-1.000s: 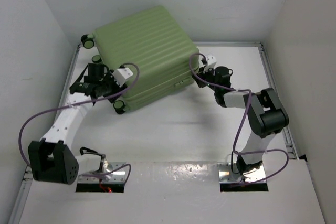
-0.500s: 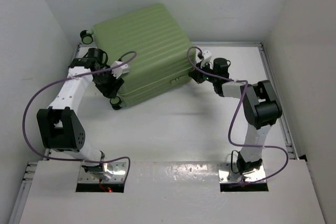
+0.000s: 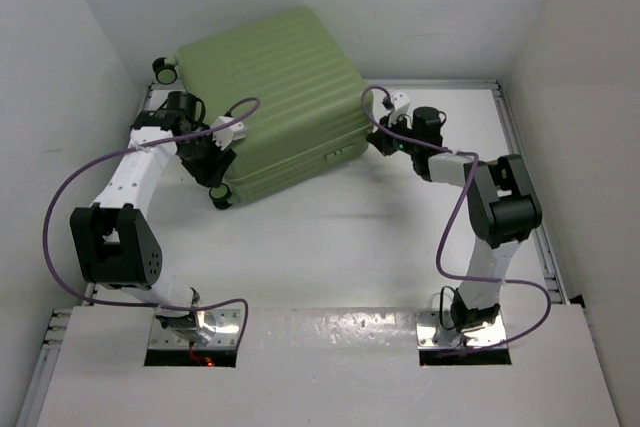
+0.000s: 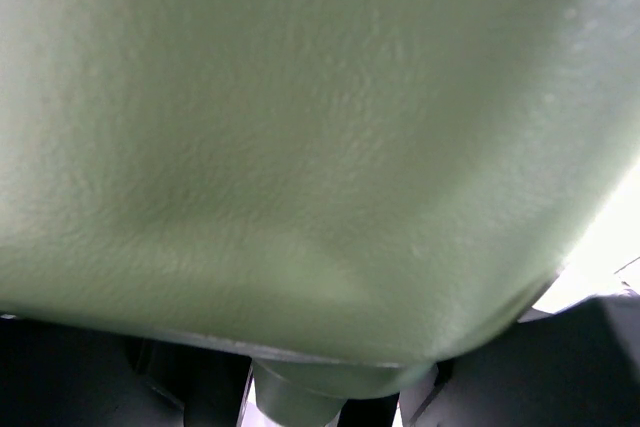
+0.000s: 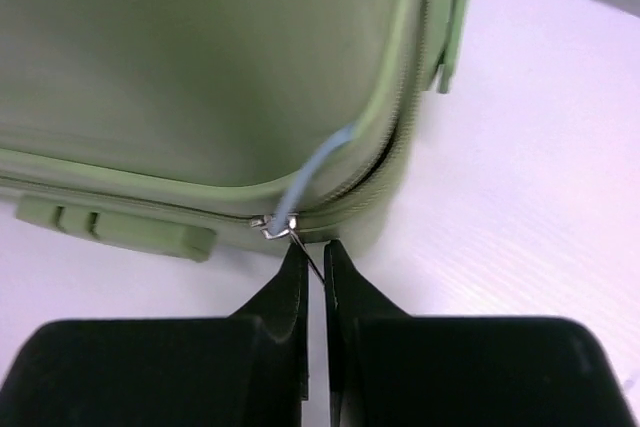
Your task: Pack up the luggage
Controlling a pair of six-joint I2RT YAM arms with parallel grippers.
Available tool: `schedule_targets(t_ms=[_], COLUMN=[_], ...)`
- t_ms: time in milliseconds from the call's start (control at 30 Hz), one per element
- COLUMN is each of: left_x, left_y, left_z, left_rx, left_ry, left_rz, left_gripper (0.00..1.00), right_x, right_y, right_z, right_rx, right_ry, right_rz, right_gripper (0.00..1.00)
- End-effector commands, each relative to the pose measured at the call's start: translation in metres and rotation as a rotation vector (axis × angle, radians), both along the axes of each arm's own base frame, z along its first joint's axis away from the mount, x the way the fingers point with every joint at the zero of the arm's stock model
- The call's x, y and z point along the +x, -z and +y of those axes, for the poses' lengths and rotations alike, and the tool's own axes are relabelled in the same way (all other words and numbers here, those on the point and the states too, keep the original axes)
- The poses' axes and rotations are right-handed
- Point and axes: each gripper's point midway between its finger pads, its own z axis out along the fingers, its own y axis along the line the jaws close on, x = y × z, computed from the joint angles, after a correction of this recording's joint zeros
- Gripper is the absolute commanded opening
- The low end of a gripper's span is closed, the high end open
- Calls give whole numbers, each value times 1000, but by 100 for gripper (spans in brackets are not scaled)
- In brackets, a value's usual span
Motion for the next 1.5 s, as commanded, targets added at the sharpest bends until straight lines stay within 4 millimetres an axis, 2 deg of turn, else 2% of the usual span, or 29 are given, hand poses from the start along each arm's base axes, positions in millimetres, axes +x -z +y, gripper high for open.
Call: schedule_targets(t_ms=[0,33,133,200,233,267,400,533,600,633,667,700,733,767,800,833,867,900,933,967,1033,1100,1133,1200,1267,1300,1333,1400,1467], left_x=[102,102,104,104,104,106,110,120,123,125,128,130,135,134,137,140,144,148,150,151,151,146,142,131,121,113,107,90,79], left_y=[16,16,14,14,14,13,15,10,-6,-9,-14,-30,-40,-45,-57,-65,-74,-99,-109,-130,-158,-186,-211,-245,-261,-266,-266,-278,-262], left_z=[122,122,123,123,123,123,120,108,99,94,89,82,79,75,73,73,72,70,73,81,94,118,122,134,147,164,169,176,174], left_rx=[337,337,340,340,340,339,318,245,189,156,125,79,54,22,-3,-20,-38,-82,-114,-169,-229,-306,-325,-297,-283,-258,-246,-217,-177], left_ry=[-497,-497,-490,-490,-490,-492,-480,-457,-442,-438,-440,-425,-427,-451,-463,-481,-500,-542,-566,-631,-722,-837,-849,-859,-887,-913,-906,-892,-799], left_rz=[-304,-304,-313,-313,-313,-323,-321,-361,-406,-423,-451,-494,-530,-536,-561,-577,-595,-635,-646,-668,-714,-765,-820,-909,-952,-972,-976,-1015,-983], left_gripper=[0,0,0,0,0,0,0,0,0,0,0,0,0,0,0,0,4,31,61,97,100,100,100,100,100,100,100,100,100], right_x=[71,73,84,92,94,98,131,159,179,188,194,206,211,213,216,226,226,231,229,224,218,204,193,172,152,137,127,103,80], right_y=[-51,-43,-57,-61,-56,-50,-59,-57,-59,-71,-60,-66,-55,-54,-20,-44,-44,-40,-40,-36,-37,-42,-36,-61,-64,-69,-85,-78,-95], right_z=[-151,-152,-170,-170,-185,-187,-189,-173,-160,-153,-145,-141,-138,-110,-104,-96,-74,-65,-55,-29,-10,25,40,75,91,113,119,142,158], right_rx=[-212,-223,-254,-260,-269,-290,-273,-193,-116,-97,-53,8,33,87,103,168,221,258,283,318,362,396,427,475,506,528,545,570,595], right_ry=[524,525,566,561,582,574,579,527,498,484,471,470,465,412,405,391,350,333,315,267,228,155,133,29,-20,-78,-105,-165,-233], right_rz=[-215,-204,-236,-247,-242,-243,-305,-350,-392,-430,-427,-441,-448,-454,-410,-458,-447,-447,-437,-422,-408,-402,-359,-371,-341,-332,-349,-287,-298], right_gripper=[0,0,0,0,0,0,0,0,0,0,0,0,0,0,0,0,0,0,0,0,0,0,0,0,0,0,0,0,0])
